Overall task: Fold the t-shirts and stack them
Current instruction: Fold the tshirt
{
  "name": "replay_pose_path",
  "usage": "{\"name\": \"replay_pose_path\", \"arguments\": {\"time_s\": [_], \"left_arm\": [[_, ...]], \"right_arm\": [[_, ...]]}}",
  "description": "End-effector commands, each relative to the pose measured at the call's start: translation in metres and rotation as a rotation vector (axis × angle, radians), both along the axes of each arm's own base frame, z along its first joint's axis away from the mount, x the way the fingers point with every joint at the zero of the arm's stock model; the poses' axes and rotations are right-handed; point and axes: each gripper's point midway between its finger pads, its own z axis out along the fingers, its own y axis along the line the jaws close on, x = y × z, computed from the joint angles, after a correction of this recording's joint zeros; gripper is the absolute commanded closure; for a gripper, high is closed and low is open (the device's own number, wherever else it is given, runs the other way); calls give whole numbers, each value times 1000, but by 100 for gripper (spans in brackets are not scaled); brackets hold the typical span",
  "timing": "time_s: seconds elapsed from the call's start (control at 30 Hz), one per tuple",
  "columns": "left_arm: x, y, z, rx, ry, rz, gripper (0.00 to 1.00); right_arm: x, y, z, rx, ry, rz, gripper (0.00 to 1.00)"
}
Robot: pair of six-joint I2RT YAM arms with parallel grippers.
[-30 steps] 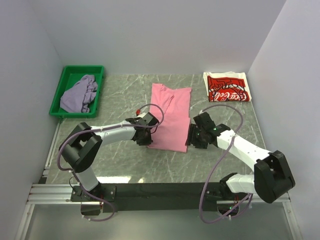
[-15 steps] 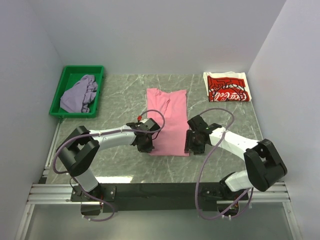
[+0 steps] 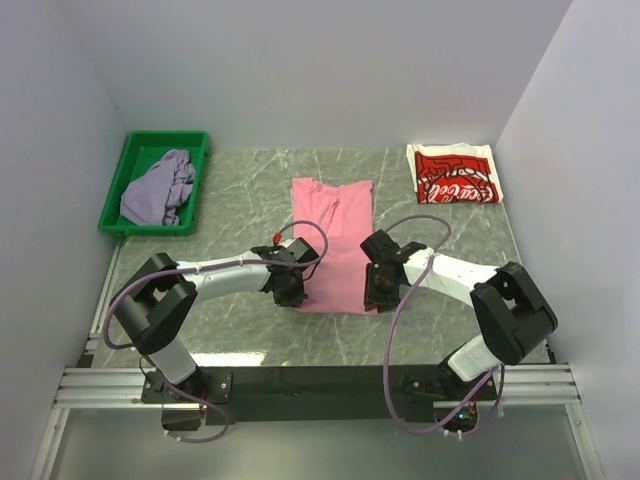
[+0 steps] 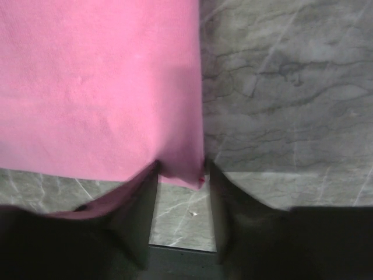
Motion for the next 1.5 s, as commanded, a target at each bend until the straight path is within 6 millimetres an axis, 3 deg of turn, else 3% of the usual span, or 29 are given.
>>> {"name": "replay_pose_path", "arguments": {"time_s": [0.0,0.17,0.23,0.3,0.4,0.53,0.67,0.77,0.83,0.97,1.03,1.2,1.3,1.47], "left_arm": [[-14,10,-1,24,46,2,92],[-17,12,4,15,47,7,93],[-20,14,11,13,49,6,94],[-23,17,21,6,40,-8,94],[-42,26,32,4,57,-34,93],[-92,19,47,-59,136,-141,93],[-137,19,61,-86,213,-218,92],[-163,18,81,-157,248,-248,91],[-168,18,92,-197,254,-238,92],[-148,7,134,-299,144,-159,93],[-128,8,142,-307,94,-111,93],[-73,16,147,-303,-7,-3,92],[-47,25,146,-306,-43,61,93],[-18,27,145,-287,-78,84,92]], "right_arm": [[-16,-4,-18,-51,74,-1,59],[-17,-2,-15,-65,79,28,79],[-14,-6,-7,-79,53,47,99],[-19,-8,3,-62,44,70,100],[-42,-4,17,-10,68,134,100],[-91,-3,36,34,160,235,100],[-126,-4,60,86,203,307,100],[-141,-9,83,112,214,333,100],[-142,-10,99,135,186,342,100],[-122,-17,133,65,99,347,100],[-102,-15,145,40,47,341,100],[-46,-8,163,71,-47,307,100],[-23,-4,166,88,-55,295,100],[14,10,185,120,-103,330,100]]}}
